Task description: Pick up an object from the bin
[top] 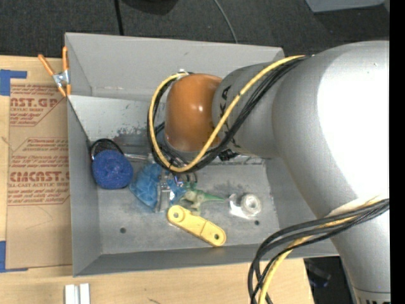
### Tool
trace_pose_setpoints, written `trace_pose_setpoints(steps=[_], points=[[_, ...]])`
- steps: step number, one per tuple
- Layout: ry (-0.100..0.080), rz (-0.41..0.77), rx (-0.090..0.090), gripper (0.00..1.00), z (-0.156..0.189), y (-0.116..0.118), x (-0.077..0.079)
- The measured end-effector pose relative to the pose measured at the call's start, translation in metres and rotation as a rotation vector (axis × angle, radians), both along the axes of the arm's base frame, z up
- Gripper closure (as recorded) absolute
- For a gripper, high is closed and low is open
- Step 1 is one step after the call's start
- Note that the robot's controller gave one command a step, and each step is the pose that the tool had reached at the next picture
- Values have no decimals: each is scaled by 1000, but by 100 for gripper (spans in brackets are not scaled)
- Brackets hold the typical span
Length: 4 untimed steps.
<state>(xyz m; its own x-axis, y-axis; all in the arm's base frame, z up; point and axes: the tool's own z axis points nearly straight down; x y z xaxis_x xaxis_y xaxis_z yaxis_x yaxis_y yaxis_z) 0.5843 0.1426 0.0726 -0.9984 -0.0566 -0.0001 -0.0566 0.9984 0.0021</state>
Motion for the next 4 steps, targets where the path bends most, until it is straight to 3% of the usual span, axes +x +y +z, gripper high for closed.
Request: trace_pose_setpoints(steps=[1,2,4], points=[[-3,-41,4,0,-2,2,7],[-3,0,2,100,0,1,1],[3,0,1,100,4,0,-1]])
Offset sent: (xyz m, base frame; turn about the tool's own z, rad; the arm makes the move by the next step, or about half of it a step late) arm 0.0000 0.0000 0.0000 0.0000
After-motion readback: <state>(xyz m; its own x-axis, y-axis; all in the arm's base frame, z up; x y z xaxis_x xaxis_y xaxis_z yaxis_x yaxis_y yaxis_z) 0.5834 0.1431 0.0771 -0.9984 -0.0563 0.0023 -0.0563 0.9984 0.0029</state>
